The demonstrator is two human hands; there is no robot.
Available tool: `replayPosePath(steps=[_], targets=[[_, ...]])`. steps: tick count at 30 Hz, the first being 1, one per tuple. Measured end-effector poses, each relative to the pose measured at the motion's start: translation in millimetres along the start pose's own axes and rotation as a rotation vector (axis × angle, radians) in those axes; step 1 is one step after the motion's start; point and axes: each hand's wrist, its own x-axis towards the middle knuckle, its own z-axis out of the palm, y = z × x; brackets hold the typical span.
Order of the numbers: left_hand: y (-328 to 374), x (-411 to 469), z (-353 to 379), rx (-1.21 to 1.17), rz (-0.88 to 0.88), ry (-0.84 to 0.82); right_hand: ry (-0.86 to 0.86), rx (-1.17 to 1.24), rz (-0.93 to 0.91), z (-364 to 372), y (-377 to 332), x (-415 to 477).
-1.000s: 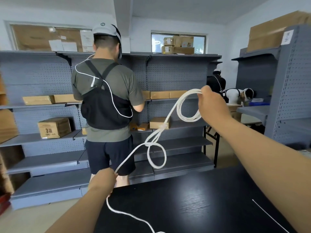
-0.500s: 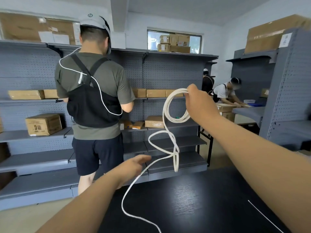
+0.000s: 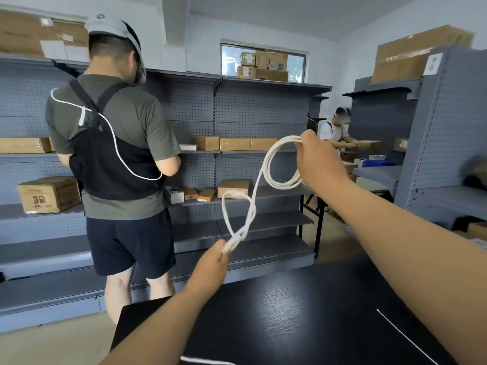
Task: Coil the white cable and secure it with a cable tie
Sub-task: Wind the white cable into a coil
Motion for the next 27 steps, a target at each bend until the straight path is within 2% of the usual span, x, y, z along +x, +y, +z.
replayPosePath(steps=[3, 6, 12, 16, 19, 23, 27], targets=[[-22.8, 4.4, -2.6, 0.376, -0.08, 0.038, 0.019, -0.009, 0.002, -3.5, 4.6, 3.5], [-43.7, 1.7, -3.2, 0.678, -0.114, 0.001, 0.021, -0.009, 0.005, -3.1, 6.1, 4.2], [-82.4, -14.6, -6.4, 0.899, -0.265, -0.141, 0.065, 0.031, 0.053, -12.9, 8.3, 9.3], [-95.4, -23.6, -16.8, 1.006, -0.366, -0.179, 0.13, 0.11, 0.127, -32.3, 9.7, 17.5], [-108.1, -29.9, -19.5, 1.002, -0.446, -0.267, 0.208, 0.129, 0.158, -52.0, 11.7, 27.6], [-95.3, -21.9, -19.1, 0.968, -0.461, -0.304, 0.133, 0.066, 0.068, -48.8, 3.1, 25.8], [-49.9, -0.1, -17.0, 0.839, -0.388, -0.324, 0.021, 0.035, -0.031, -21.8, -7.1, 14.9]])
